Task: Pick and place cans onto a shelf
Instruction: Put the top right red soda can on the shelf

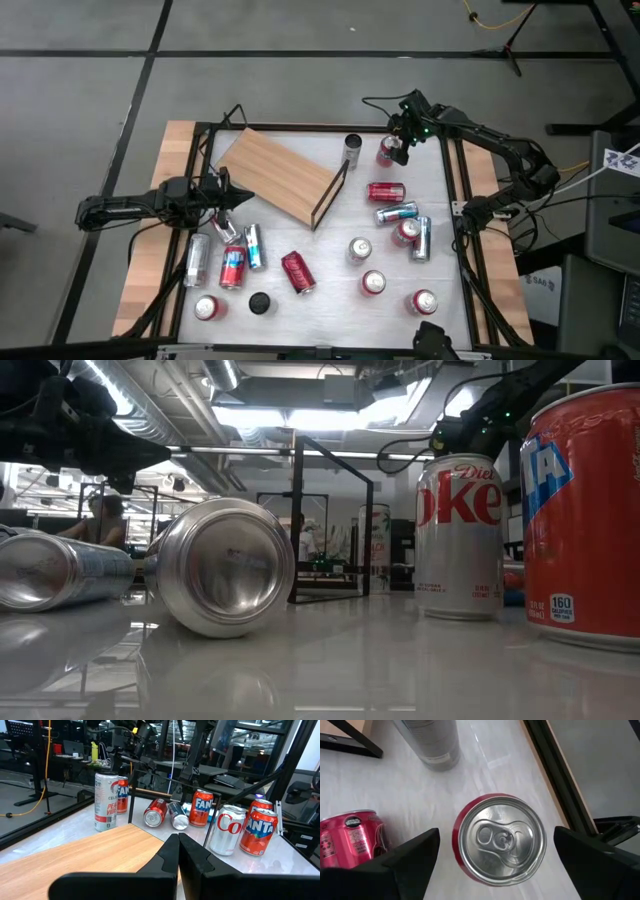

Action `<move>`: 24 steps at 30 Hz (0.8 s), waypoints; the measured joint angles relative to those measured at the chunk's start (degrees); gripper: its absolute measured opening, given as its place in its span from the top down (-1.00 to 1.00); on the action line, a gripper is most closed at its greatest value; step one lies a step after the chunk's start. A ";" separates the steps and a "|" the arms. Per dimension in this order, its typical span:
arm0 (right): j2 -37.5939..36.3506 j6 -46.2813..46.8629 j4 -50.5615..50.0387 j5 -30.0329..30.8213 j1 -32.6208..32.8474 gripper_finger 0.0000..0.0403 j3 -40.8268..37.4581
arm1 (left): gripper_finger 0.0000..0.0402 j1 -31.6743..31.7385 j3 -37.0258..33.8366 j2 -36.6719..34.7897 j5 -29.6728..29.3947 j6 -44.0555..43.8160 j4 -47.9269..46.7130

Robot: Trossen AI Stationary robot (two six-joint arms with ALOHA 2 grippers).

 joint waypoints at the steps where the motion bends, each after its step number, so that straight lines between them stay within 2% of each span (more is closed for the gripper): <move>1: 0.00 0.00 -0.04 0.00 0.10 -0.89 0.00 | 1.00 0.00 0.01 0.02 -0.02 -0.01 0.00; 13: 1.11 0.01 -0.51 4.02 2.27 -0.87 0.00 | 1.00 0.00 0.00 0.02 -0.01 -0.01 0.00; 24: 3.17 0.02 0.08 5.13 2.60 -0.38 0.04 | 1.00 0.00 0.00 0.01 -0.02 0.00 0.00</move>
